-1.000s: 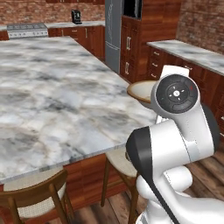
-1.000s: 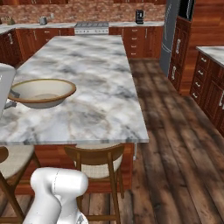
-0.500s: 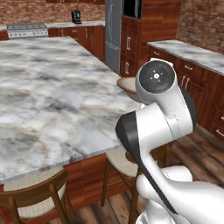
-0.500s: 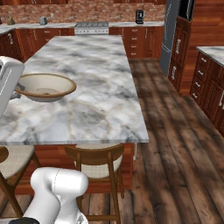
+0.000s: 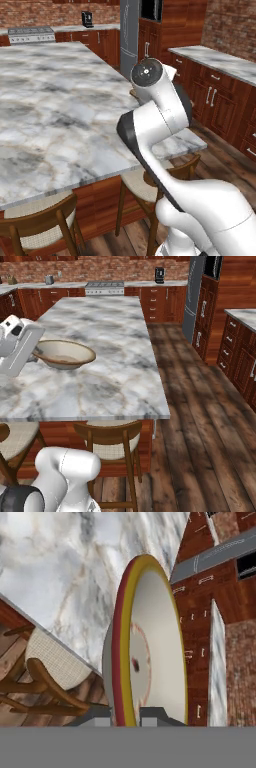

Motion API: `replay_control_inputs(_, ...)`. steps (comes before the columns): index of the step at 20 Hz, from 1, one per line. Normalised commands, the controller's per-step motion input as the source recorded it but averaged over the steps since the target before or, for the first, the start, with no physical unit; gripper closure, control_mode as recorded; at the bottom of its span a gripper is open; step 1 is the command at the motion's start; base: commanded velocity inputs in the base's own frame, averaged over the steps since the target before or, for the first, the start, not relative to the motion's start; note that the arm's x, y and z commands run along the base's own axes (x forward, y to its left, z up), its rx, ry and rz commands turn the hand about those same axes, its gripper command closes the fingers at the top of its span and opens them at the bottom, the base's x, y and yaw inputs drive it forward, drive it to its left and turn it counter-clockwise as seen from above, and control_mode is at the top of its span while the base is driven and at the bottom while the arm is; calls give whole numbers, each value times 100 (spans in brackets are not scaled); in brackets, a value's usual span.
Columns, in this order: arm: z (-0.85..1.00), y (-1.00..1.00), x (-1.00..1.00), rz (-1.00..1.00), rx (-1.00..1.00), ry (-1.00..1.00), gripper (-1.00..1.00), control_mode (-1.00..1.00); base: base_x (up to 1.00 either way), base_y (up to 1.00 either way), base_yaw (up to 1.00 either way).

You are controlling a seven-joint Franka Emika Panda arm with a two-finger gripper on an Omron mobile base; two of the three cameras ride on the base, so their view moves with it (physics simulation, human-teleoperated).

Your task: Pick up the bowls from the cabinet and place each bowl in front of a stool on the dining counter.

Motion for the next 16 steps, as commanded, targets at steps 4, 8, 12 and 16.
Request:
replay_control_inputs(4, -89, 0, 55, -27, 0, 0, 100, -100, 0, 0, 0)
replay_control_inputs(8, -64, 1, 65, -27, -4, 0, 100, -100, 0, 0, 0)
replay_control_inputs(12, -52, 3, 74, -23, -5, 4, 100, -100, 0, 0, 0)
replay_control_inputs(16, -61, 0, 73, -22, -6, 11, 100, -100, 0, 0, 0)
